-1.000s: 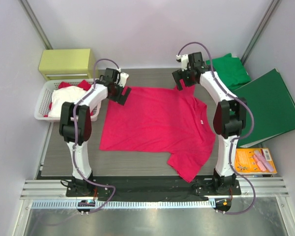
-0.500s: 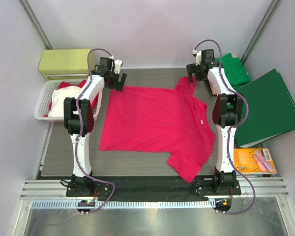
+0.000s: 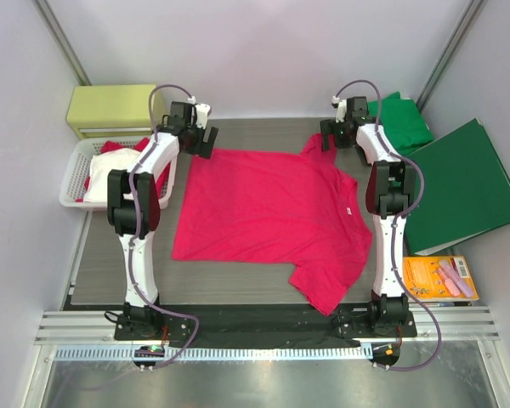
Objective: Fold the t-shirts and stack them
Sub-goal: Grap the side of the flattened tshirt furthest away from the robot with both arms
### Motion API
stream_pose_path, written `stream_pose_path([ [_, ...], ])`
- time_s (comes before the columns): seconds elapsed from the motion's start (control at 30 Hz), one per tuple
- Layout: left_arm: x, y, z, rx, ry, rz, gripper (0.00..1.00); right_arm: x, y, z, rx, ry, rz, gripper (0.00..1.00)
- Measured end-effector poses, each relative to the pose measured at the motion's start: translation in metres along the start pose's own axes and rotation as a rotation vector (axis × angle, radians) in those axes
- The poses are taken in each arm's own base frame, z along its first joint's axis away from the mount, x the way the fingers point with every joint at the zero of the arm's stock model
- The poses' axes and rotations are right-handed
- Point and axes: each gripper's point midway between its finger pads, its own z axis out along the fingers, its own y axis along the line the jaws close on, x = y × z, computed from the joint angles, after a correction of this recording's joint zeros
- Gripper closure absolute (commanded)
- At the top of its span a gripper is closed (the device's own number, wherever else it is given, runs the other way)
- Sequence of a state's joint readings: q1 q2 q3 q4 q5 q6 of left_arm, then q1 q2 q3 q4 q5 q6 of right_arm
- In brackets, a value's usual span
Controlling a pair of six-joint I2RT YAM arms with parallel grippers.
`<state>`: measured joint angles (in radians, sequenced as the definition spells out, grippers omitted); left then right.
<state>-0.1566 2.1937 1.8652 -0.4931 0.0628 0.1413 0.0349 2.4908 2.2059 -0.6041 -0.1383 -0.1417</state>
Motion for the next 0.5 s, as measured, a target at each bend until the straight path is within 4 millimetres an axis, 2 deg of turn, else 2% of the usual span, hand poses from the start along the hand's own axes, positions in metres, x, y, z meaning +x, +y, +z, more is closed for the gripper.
stream_pose_path([
  [0.1, 0.003, -0.001, -0.004, 0.000, -0.003, 0.004, 0.06, -0.004, -0.001, 0.013, -0.007, -0.023, 0.009, 0.06],
  [0.33, 0.006, -0.001, -0.010, -0.001, -0.013, 0.015, 0.06, -0.030, -0.007, 0.031, 0.004, -0.118, 0.033, 0.09],
  [0.43, 0.007, -0.001, -0.011, 0.000, -0.021, 0.021, 0.06, -0.034, -0.011, 0.035, 0.022, -0.143, 0.038, 0.24],
  [0.5, 0.007, -0.002, -0.012, 0.002, -0.021, 0.023, 0.06, -0.035, -0.013, 0.038, 0.034, -0.156, 0.045, 0.26],
])
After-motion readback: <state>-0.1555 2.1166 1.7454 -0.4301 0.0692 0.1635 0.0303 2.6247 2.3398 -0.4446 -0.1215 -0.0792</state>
